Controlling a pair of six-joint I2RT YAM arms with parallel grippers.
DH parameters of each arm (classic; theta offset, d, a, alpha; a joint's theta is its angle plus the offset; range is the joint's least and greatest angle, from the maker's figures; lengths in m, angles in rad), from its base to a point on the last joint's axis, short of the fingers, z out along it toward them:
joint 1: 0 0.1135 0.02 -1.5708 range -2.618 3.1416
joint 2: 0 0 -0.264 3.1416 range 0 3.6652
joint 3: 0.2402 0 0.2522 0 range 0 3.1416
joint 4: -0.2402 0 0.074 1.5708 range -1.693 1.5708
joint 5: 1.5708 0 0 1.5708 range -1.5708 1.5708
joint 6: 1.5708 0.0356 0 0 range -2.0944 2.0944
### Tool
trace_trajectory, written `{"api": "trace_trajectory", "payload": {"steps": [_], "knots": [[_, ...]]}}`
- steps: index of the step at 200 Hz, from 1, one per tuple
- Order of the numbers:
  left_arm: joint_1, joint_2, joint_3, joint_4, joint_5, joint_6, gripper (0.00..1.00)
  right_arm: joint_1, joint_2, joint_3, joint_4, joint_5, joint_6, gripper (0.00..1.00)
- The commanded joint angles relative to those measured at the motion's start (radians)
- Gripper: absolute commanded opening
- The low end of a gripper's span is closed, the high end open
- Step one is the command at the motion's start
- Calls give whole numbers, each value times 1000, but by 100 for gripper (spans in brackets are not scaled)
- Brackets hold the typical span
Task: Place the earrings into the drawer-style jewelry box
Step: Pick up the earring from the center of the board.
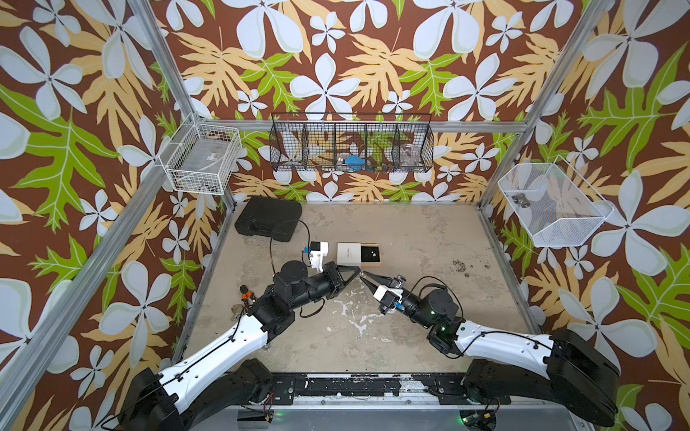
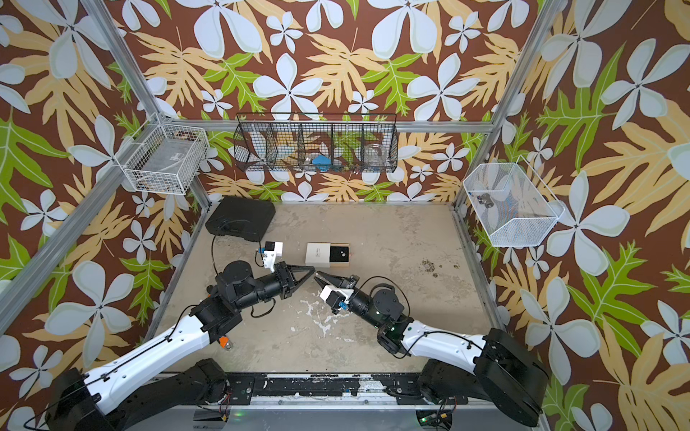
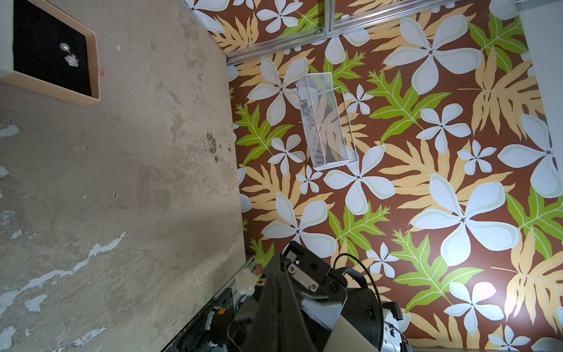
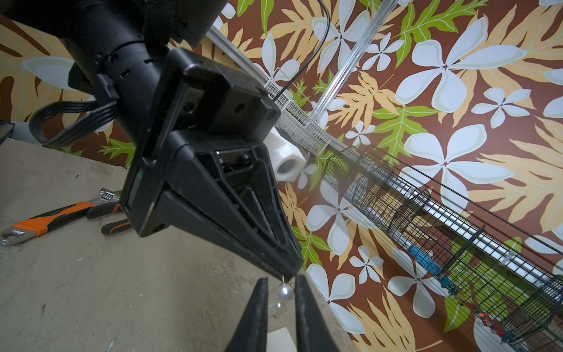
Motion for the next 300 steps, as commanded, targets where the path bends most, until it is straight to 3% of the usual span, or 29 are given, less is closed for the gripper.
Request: {"api": "trace_trajectory", "payload": {"steps": [1,161,193,211,249,300], "knots": [[1,-3,5,26,13,1,0,0,3,0,19,13,-3,18],[0,1,-9,40,11,-2,0,0,-1,15,-10,27,-10,8],[1,-24,11,-27,-36,62,43,-3,-6,29,-67,61,19,6],[5,-63,52,-143,-117,143,56,-31,-17,41,-114,64,86,5],[32,-178,124,-355,-311,292,62,-167,12,163,-388,19,264,5],[33,-293,150,-503,-484,391,64,-315,245,479,-863,7,408,3]]}}
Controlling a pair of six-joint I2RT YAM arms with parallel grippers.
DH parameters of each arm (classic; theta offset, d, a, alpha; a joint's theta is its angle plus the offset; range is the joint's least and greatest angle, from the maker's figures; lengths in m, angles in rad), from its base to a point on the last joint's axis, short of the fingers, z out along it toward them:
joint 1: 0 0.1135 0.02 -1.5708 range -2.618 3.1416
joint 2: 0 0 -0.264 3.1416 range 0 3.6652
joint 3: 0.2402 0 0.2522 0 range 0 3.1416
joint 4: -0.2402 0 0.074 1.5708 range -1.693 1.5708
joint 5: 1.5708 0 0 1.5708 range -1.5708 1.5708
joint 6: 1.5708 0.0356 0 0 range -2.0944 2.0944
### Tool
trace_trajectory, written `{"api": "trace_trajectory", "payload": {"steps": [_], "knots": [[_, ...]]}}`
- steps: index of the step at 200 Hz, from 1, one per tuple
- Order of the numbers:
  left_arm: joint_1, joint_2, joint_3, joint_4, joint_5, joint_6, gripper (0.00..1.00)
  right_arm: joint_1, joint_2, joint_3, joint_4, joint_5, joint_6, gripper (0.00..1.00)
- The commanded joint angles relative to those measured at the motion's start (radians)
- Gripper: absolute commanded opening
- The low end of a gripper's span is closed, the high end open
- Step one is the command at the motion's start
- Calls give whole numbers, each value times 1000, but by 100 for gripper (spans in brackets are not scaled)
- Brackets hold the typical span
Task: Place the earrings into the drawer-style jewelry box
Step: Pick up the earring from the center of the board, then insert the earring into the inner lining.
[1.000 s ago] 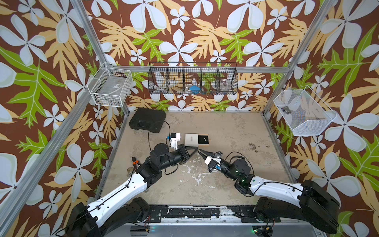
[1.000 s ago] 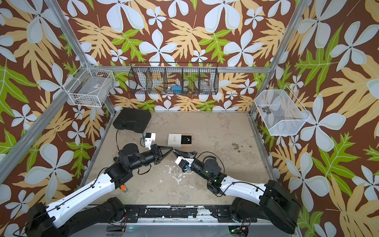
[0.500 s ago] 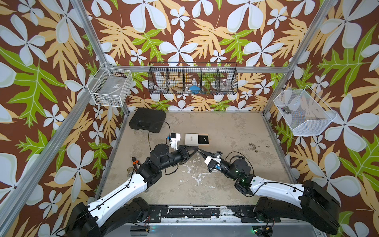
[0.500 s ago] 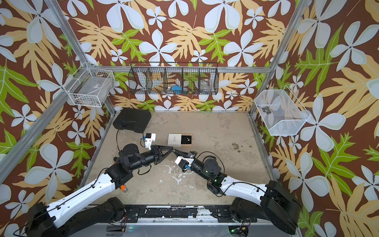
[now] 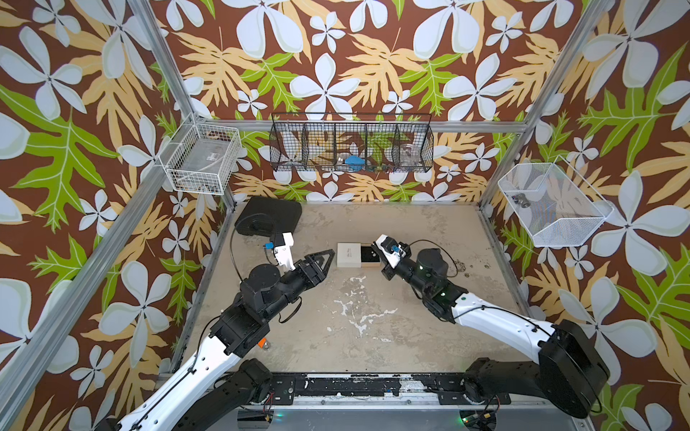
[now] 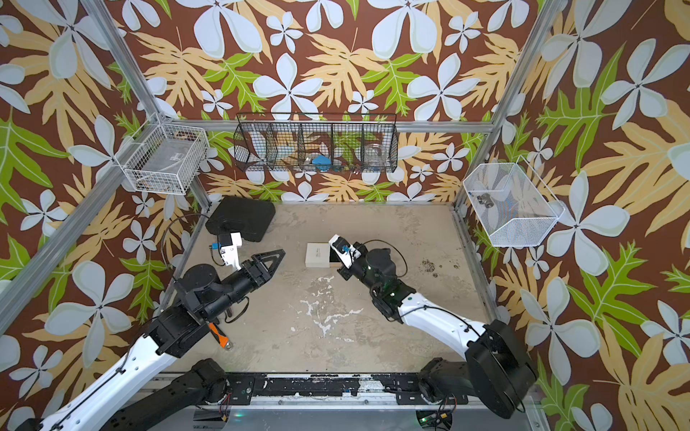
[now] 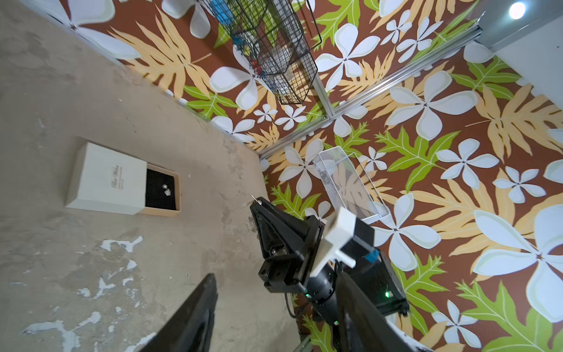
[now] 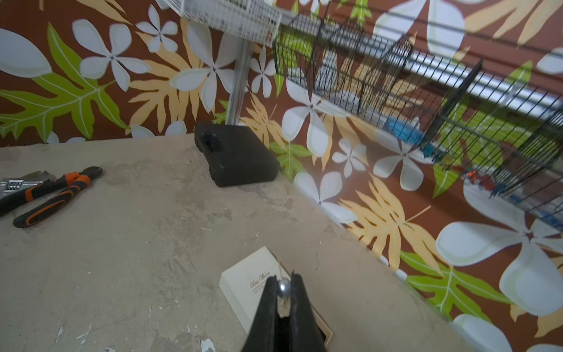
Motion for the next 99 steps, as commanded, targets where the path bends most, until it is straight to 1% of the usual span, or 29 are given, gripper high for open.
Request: {"api": "trace_trajectory", "payload": {"steps": [1,31,74,99], "knots": [[1,-30,9,-109,-120,79,64,-46,94,118,-295,-25,106,3],[2,-54,-3,-141,-137,90,64,-89,254,303,-502,-40,127,2],[2,-93,-41,-164,-153,97,64,-113,489,587,-789,-73,99,2],[2,-105,-53,-174,-161,104,64,-114,586,696,-879,-74,86,2]]}}
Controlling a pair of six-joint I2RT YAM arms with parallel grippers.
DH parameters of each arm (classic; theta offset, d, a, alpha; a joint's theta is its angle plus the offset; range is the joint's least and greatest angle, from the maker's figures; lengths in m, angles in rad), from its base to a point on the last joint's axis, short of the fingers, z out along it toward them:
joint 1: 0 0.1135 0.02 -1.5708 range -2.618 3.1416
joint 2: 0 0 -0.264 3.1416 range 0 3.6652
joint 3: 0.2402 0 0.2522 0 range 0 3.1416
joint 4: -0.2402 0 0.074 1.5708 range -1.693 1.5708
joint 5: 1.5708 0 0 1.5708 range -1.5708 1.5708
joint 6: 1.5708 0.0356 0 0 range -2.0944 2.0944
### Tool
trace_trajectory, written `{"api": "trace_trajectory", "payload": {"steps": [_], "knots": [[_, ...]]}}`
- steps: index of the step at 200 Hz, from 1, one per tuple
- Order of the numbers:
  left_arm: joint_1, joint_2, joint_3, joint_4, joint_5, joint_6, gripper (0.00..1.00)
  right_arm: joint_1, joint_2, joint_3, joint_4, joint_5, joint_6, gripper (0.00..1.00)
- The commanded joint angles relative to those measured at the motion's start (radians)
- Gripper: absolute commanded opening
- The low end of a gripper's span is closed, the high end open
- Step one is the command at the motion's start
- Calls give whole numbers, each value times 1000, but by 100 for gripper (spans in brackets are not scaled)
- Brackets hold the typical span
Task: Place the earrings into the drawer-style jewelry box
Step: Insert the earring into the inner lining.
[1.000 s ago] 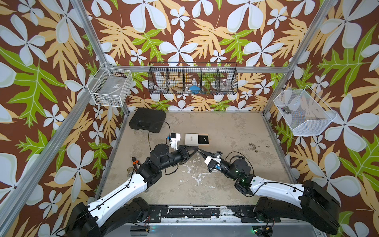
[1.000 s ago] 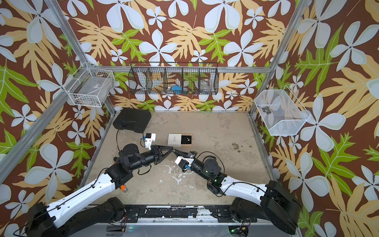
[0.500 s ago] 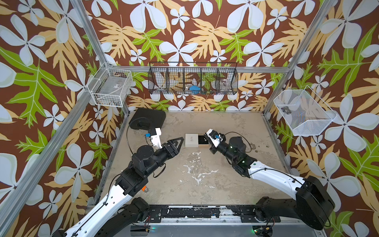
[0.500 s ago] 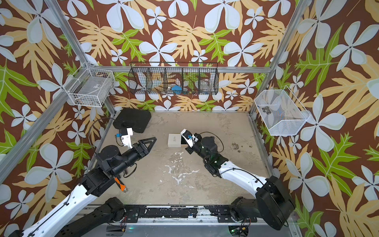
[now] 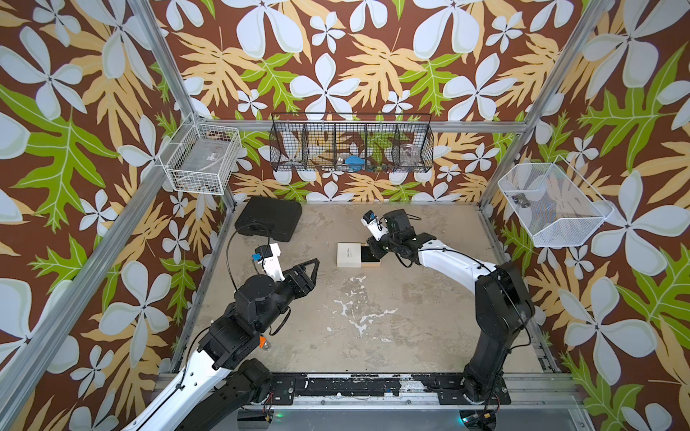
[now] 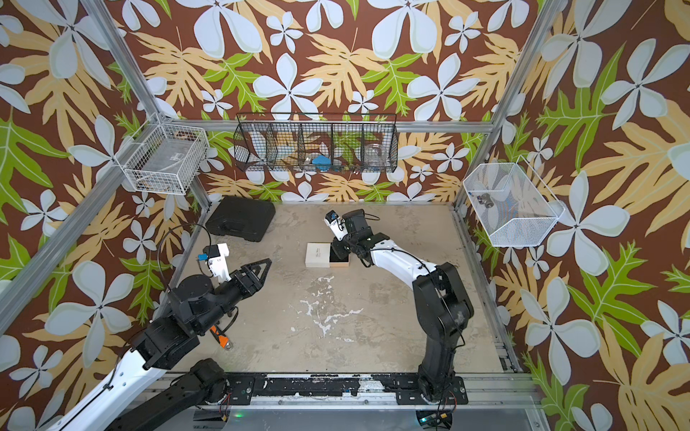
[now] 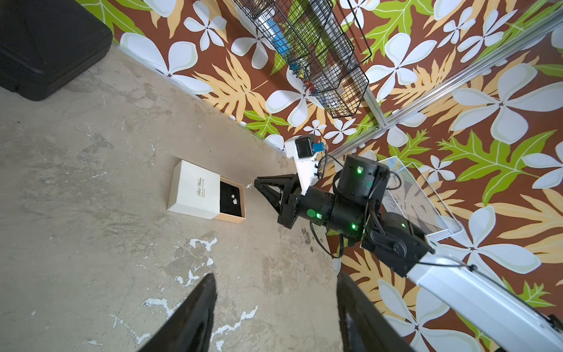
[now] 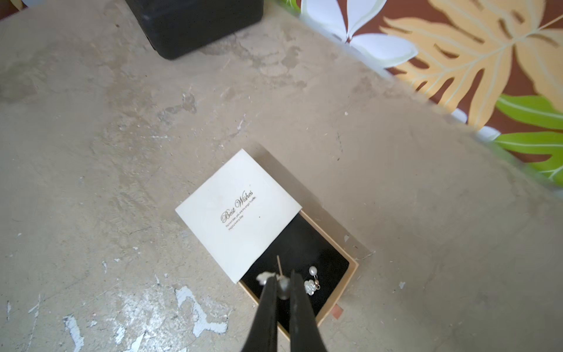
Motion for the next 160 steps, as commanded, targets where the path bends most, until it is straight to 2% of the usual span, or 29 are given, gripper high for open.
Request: {"api": "trace_trajectory", "payload": {"steps": [1,75,160], "knots": [[1,-8,-5,-18,-22,21,64,0,62,75,-173,-10,-15,2],[1,-17,-5,-46,-57,53,64,-10,221,250,-321,18,-50,2],[1,-15,-9,-47,-73,67,64,-10,277,300,-379,20,-70,1]]}}
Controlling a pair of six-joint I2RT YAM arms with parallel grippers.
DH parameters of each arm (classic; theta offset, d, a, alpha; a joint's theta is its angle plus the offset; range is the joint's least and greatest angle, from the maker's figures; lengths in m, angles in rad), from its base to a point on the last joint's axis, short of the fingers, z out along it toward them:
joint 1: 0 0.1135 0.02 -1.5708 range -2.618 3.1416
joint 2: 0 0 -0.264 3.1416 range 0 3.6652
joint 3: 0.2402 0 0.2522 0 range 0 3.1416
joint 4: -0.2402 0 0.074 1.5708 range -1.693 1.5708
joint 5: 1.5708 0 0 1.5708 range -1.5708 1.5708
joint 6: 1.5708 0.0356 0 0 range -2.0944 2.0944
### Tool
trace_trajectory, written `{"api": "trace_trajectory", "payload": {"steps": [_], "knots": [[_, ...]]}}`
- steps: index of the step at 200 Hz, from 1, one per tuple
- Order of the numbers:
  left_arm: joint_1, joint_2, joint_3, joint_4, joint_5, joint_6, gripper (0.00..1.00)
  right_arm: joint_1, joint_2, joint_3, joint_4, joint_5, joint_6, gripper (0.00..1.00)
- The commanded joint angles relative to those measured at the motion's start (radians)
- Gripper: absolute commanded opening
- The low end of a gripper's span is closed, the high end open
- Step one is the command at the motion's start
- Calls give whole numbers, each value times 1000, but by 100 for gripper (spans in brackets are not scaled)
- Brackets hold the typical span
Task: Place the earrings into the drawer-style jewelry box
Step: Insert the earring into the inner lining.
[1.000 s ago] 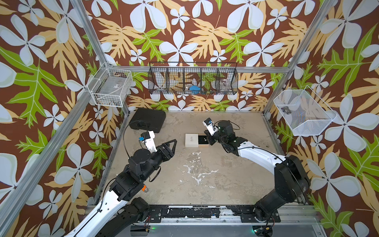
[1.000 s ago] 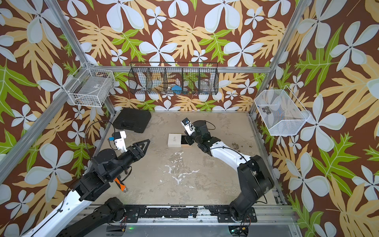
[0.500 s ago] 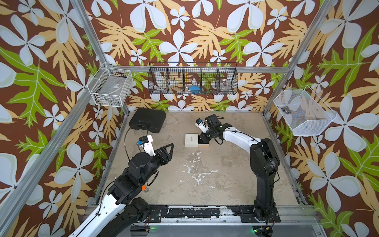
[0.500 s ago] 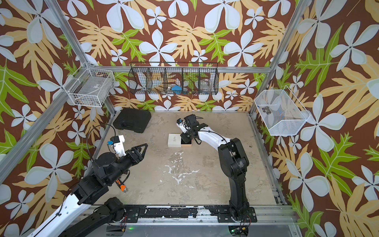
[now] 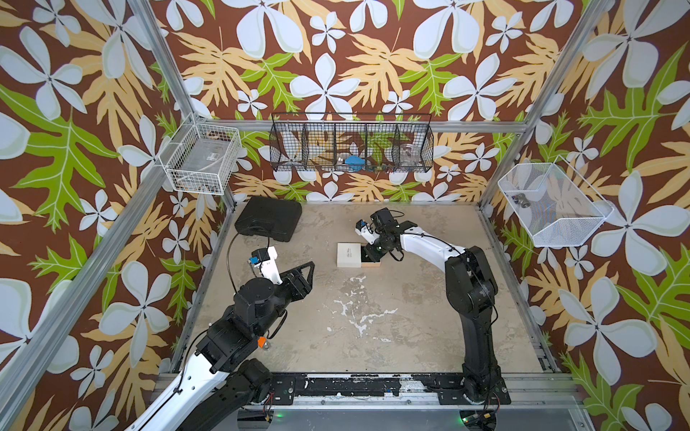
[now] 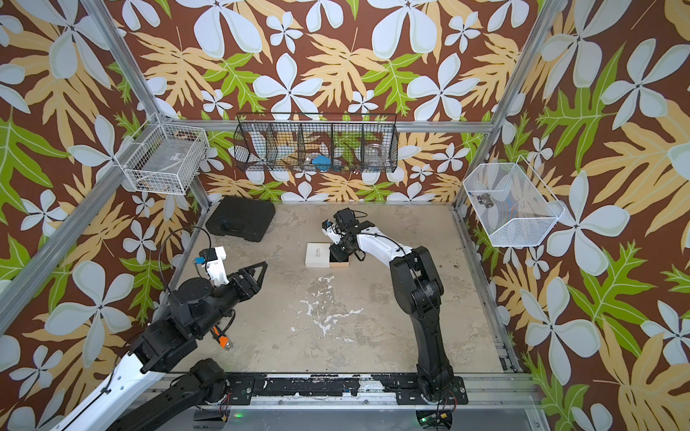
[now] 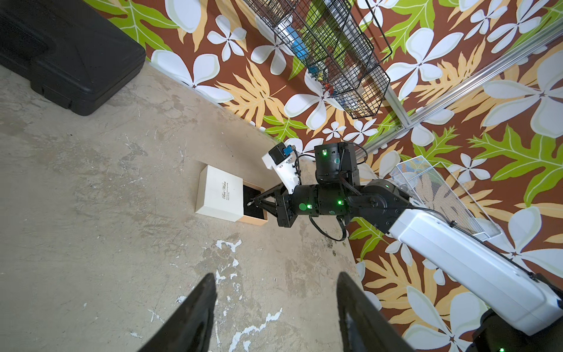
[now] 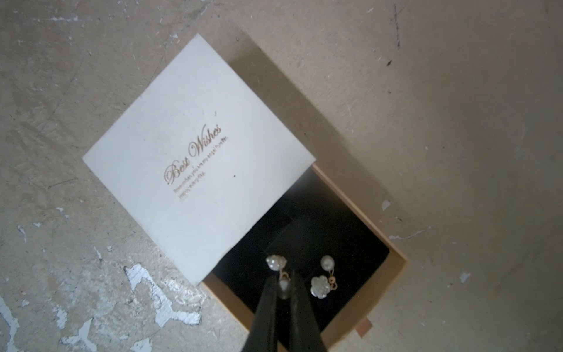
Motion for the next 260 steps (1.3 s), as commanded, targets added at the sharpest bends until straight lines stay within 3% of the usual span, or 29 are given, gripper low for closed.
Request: {"api": "trace_trajectory", "payload": {"steps": [1,260], "knots": [[1,0,-3,4,-14,15,64,0,13,19,-38,17,-13,1],[0,-19,-26,20,-27,14,64,25,132,205,-174,102,-43,1]]}}
